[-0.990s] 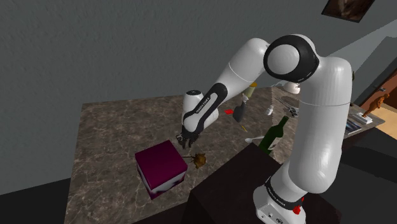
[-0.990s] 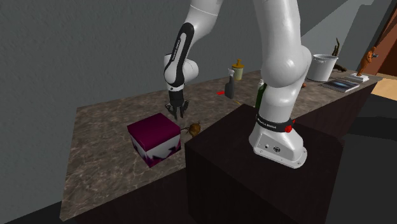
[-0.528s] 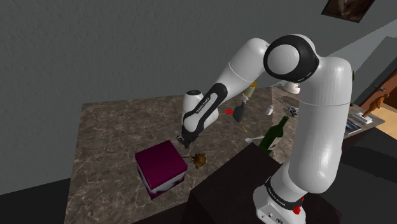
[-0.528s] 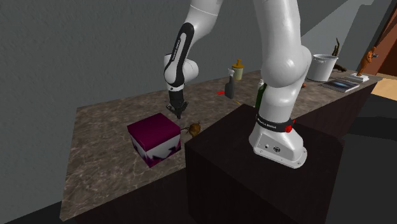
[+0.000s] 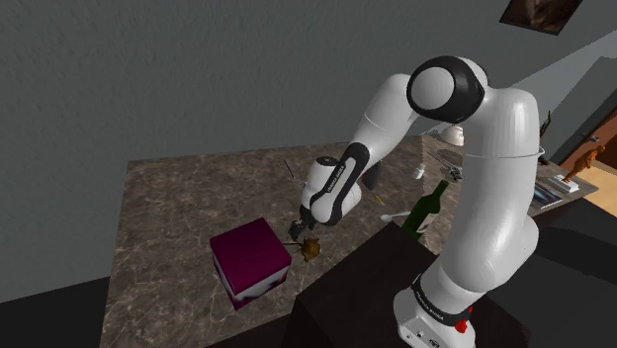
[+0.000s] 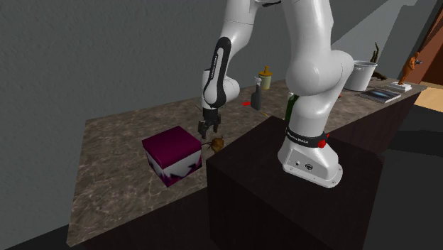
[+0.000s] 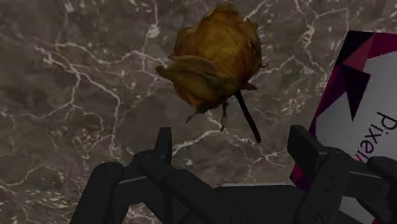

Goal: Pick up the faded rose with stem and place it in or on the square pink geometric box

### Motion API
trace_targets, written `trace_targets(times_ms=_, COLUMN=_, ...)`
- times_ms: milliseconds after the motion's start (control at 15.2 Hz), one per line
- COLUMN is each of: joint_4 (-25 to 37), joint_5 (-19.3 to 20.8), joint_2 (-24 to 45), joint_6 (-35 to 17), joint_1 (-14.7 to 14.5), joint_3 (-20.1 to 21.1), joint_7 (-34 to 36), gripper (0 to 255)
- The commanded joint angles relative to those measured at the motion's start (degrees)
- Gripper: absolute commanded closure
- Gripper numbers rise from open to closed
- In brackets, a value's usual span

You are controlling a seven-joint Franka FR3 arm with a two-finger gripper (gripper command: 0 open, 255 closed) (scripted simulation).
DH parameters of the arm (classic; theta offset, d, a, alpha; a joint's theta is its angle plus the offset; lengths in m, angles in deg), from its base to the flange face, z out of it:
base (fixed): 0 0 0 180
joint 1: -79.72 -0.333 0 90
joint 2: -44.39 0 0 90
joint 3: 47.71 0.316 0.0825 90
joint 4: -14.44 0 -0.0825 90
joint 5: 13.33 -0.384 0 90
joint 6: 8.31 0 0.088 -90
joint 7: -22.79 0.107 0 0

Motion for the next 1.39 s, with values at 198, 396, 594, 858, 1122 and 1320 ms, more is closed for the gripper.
trace_targets(times_ms=198, joint_4=0.64, joint_5=2.28, joint_2=4.76, joint_6=-5.24, joint_1=0.04, joint_3=-1.24, joint_7=-3.03, gripper=0)
trace_targets(times_ms=396, joint_4=2.38, joint_5=2.36, joint_2=8.29, joint_6=-7.18, joint_1=-1.54, joint_3=-2.62, joint_7=-2.82, gripper=0)
trace_targets(times_ms=594, joint_4=2.38, joint_5=2.34, joint_2=8.29, joint_6=-7.18, joint_1=-1.55, joint_3=-2.62, joint_7=-2.84, gripper=0)
trace_targets(times_ms=858, joint_4=2.38, joint_5=2.34, joint_2=8.29, joint_6=-7.18, joint_1=-1.55, joint_3=-2.62, joint_7=-2.84, gripper=0)
trace_targets(times_ms=1122, joint_4=2.37, joint_5=2.33, joint_2=8.27, joint_6=-7.17, joint_1=-1.54, joint_3=-2.61, joint_7=-2.84, gripper=255)
trace_targets(times_ms=1320, joint_4=2.38, joint_5=2.34, joint_2=8.27, joint_6=-7.15, joint_1=-1.52, joint_3=-2.60, joint_7=-2.86, gripper=255)
